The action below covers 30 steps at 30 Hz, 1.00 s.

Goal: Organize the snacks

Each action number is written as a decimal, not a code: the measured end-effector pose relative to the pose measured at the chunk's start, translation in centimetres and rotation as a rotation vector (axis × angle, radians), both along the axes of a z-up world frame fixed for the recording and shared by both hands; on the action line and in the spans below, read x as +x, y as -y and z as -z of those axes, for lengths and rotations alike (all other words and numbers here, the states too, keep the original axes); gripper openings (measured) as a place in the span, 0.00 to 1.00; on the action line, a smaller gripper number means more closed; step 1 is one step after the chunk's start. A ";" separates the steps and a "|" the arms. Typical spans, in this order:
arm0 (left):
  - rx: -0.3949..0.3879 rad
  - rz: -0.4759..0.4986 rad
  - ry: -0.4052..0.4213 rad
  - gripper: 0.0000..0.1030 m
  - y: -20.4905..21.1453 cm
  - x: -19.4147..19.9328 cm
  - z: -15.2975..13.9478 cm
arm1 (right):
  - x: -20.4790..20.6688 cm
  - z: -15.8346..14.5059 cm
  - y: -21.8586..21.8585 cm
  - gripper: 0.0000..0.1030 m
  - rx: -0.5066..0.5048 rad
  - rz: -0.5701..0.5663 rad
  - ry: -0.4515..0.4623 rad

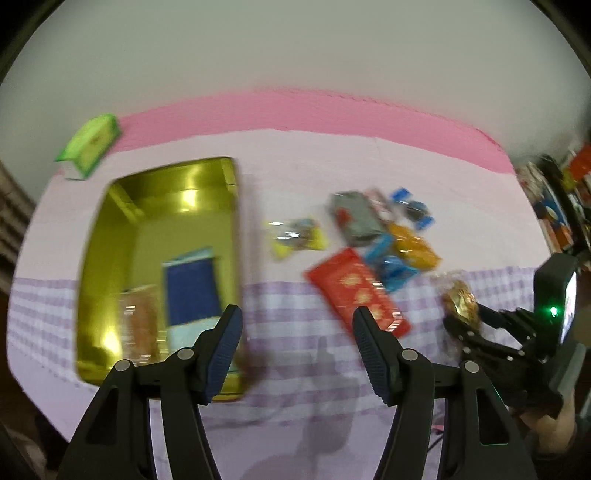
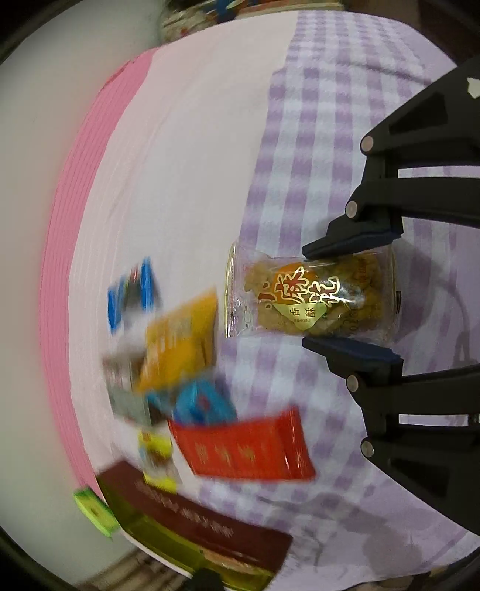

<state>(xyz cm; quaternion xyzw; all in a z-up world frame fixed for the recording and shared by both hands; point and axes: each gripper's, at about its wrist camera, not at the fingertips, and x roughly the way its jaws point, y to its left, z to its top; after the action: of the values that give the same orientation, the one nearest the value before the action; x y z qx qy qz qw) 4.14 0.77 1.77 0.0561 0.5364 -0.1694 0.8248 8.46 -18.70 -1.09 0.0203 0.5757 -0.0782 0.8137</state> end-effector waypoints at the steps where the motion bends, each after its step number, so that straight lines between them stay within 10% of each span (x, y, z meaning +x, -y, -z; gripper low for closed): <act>1: -0.008 0.010 -0.018 0.61 1.0 0.1 0.2 | 0.2 -0.1 0.9 0.37 0.007 0.019 0.000; 16: 0.016 -0.138 -0.224 0.61 7.0 2.9 5.9 | 1.7 -0.2 3.3 0.39 0.022 0.090 0.006; 30: 0.111 -0.122 -0.185 0.61 8.6 2.7 6.9 | 1.8 -0.1 3.3 0.41 0.026 0.104 0.007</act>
<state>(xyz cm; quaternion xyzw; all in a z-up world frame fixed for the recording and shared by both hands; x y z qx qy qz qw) 6.86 -7.86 -5.15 0.0532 0.6211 -0.0934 0.7763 10.24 -22.04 -0.97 0.0609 0.5719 -0.1129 0.8103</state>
